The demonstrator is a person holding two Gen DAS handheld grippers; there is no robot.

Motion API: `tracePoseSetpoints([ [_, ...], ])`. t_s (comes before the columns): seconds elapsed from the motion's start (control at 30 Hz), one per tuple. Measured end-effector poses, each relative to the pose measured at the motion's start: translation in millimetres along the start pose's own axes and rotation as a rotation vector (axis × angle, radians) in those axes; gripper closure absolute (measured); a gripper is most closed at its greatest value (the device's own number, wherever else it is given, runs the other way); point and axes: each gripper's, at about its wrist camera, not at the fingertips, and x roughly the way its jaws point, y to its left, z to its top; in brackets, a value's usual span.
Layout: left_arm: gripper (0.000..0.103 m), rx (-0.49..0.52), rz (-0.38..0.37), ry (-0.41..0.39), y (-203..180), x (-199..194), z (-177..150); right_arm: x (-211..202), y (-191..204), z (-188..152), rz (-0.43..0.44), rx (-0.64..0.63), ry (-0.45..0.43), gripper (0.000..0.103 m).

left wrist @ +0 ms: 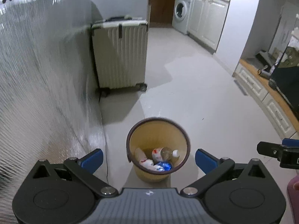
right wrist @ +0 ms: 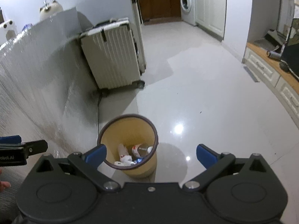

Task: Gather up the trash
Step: 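Withdraw both empty grippers from the wastebasket back toward the table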

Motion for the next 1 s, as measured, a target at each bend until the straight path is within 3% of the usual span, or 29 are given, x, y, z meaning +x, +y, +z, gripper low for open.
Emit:
tracePoseSetpoints([
  [0.57, 0.000, 0.021, -0.074, -0.254, -21, -131, 42, -135, 6, 45, -0.024, -0.009, -0.214, 0.000],
  [0.8, 0.000, 0.042, -0.077, -0.328, -9, -181, 62, -181, 34, 74, 0.005, -0.046, -0.292, 0.000],
  [1.0, 0.000, 0.028, -0.029, -0.408, 14, -218, 80, -206, 72, 90, 0.048, -0.093, -0.343, 0.000],
])
